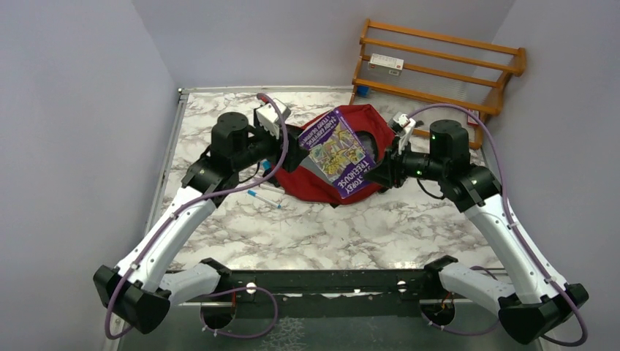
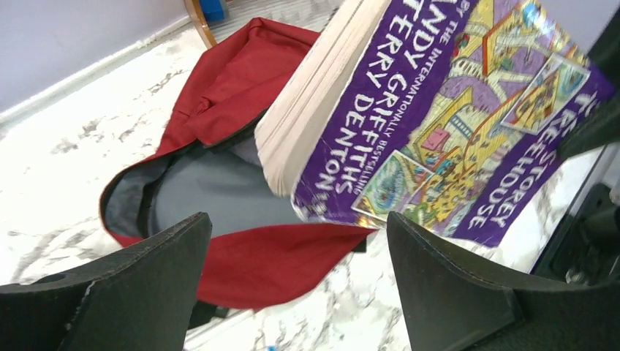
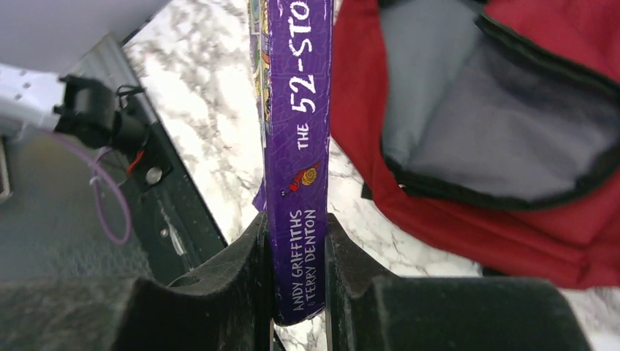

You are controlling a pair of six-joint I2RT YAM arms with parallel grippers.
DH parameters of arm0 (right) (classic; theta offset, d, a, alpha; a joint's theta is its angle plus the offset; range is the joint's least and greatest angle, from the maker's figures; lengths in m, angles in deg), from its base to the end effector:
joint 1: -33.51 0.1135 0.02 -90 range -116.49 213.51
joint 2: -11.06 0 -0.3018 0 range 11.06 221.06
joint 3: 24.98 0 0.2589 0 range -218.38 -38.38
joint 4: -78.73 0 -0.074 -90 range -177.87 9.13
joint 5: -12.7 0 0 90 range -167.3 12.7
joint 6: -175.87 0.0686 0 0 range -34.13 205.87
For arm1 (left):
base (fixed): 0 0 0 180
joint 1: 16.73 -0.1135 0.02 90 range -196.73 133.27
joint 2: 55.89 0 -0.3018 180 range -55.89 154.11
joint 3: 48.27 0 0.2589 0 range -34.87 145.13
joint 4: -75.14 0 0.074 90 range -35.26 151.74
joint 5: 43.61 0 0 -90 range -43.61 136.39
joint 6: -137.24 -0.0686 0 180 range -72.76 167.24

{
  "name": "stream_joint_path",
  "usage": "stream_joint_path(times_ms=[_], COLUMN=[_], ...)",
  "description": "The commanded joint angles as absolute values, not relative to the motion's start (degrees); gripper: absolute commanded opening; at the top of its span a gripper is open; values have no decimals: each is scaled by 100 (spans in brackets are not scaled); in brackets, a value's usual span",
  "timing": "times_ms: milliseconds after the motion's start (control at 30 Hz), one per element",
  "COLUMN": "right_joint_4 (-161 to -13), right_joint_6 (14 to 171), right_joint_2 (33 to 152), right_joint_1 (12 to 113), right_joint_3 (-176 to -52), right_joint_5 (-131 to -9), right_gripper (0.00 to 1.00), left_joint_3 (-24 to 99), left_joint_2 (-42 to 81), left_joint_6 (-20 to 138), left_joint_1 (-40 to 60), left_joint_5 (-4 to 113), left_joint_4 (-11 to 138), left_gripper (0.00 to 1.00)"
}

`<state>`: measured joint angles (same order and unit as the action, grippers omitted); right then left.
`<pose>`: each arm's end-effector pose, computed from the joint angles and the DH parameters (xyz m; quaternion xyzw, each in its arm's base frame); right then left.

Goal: Pack the student bag
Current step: Pick up the book from the center of the board.

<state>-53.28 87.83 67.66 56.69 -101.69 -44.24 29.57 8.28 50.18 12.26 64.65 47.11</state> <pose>0.1813 0.1183 0.3930 -0.2955 0.7802 0.3455 0.4297 0.2300 -0.1520 0.4118 0.2706 0.7379 -0.2870 0.5476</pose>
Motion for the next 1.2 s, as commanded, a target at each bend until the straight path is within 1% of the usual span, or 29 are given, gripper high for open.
stream_joint_path(times_ms=[0,133,333,433,567,667,867,967,1067,1167], right_joint_4=[-5371,-4857,-4106,-4137,-4163,-4219,-4229,-4089,-3935,-3949], right_joint_6=[7790,7373,6817,6800,6738,6699,6622,6504,6385,6351], right_joint_2=[6817,7033,7362,7388,7444,7439,7451,7565,7670,7697], right_joint_1=[5662,5662,5662,5662,5662,5662,5662,5662,5662,5662], right_joint_3=[-10666,-10875,-11130,-11133,-11206,-11214,-11193,-11243,-11316,-11401], right_joint_5=[-2774,-2168,-1748,-1604,-1399,-1187,-891,-895,-997,-1258], right_gripper=[1,1,0,1,1,1,1,1,3,3], left_joint_3=[3185,3367,3820,3985,4083,4194,4296,4350,4369,4370], left_joint_2=[327,105,139,216,421,655,893,995,1042,1051], left_joint_6=[3862,3648,3447,3376,3487,3717,3867,3944,3976,3990], left_joint_1=[1223,1220,1221,1227,1227,1227,1243,1268,1305,1347], left_joint_5=[6987,7072,7385,8019,9323,9758,10250,10533,10630,10702], left_joint_4=[3557,3265,2964,2852,2790,2781,2799,2840,2852,2867], left_gripper=[91,92,93,93,92,89,80,74,65,55])
